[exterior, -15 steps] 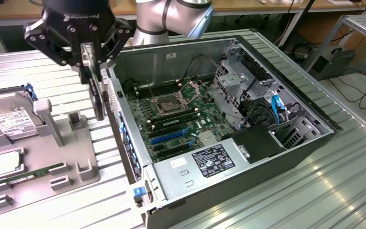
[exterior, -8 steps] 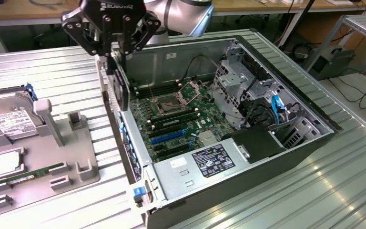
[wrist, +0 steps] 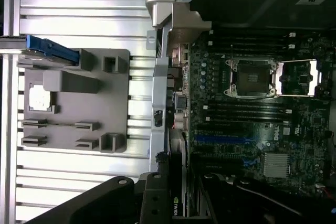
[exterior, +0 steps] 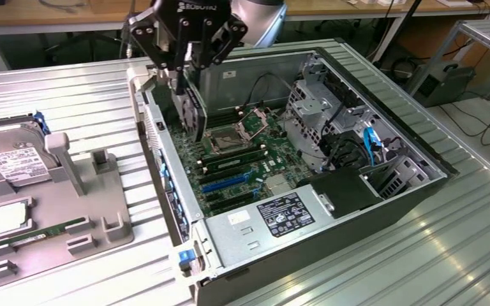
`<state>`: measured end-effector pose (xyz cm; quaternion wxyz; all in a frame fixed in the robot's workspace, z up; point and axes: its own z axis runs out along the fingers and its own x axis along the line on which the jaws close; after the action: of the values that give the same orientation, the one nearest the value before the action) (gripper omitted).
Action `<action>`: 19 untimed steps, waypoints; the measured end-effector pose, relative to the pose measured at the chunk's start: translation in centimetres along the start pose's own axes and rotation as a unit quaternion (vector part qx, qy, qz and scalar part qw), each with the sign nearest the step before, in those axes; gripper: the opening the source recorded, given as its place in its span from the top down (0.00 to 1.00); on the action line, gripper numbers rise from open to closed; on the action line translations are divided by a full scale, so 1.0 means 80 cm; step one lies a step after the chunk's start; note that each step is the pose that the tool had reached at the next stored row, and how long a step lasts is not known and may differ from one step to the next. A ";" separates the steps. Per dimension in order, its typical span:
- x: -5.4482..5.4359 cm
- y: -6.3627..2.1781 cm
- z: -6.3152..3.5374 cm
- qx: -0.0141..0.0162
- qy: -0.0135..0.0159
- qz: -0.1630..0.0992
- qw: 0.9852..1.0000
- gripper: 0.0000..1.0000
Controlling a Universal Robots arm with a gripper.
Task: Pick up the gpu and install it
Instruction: 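Pick up the gpu and move the gpu toward the slot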
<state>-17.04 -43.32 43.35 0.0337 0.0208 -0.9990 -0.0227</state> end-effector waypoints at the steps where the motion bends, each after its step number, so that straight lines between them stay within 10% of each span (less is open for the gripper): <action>1: -0.007 0.000 0.000 0.000 0.001 0.000 1.000 0.74; 19: -0.119 -0.007 0.034 0.000 0.003 0.000 1.000 0.74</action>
<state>-7.72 -43.35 40.02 0.0371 0.0207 -0.9988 -0.0223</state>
